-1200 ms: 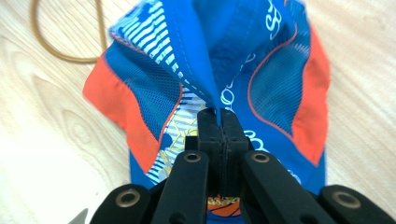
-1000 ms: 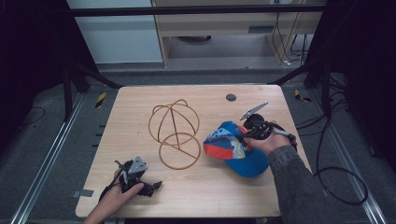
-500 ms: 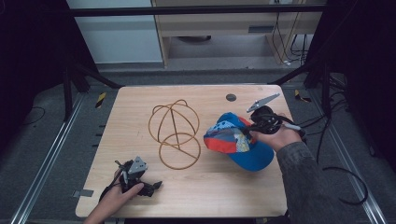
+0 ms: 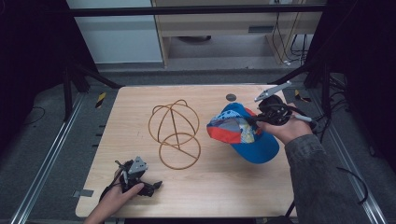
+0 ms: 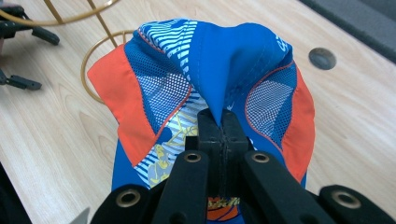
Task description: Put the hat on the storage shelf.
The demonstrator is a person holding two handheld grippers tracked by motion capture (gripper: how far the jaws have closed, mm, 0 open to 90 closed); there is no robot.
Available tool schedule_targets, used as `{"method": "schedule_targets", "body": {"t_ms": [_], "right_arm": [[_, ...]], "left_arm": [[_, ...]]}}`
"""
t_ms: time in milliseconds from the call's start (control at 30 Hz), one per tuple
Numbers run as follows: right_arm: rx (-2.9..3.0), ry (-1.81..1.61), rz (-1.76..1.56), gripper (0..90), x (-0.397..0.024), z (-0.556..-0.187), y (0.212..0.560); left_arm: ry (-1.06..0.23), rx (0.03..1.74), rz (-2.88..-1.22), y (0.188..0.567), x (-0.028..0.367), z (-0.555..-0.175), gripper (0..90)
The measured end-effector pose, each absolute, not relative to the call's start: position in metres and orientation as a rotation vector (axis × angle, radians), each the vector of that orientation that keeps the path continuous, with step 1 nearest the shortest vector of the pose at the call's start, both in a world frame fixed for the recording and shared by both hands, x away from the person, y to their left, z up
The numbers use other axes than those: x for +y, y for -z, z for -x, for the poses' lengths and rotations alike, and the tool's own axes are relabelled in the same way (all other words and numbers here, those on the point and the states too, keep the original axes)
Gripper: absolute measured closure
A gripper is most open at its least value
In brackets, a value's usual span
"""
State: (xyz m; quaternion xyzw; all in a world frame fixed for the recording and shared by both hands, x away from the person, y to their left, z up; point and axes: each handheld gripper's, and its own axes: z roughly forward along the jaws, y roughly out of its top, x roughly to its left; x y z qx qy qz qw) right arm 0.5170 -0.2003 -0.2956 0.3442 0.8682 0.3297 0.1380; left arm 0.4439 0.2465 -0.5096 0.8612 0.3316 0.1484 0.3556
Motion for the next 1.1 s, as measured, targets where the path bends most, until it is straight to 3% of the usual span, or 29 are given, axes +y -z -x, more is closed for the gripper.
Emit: {"method": "schedule_targets", "body": {"t_ms": [767, 1100], "right_arm": [[2.392, -1.029, -0.950, 90.0, -0.214, -0.501, 0.240], [2.375, -1.070, -0.869, 90.0, -0.191, -0.506, 0.205]], "left_arm": [[-0.381, 0.868, -2.222, 0.509, 0.246, -0.443, 0.0], [-0.383, 0.869, -2.221, 0.510, 0.246, -0.443, 0.0]]}}
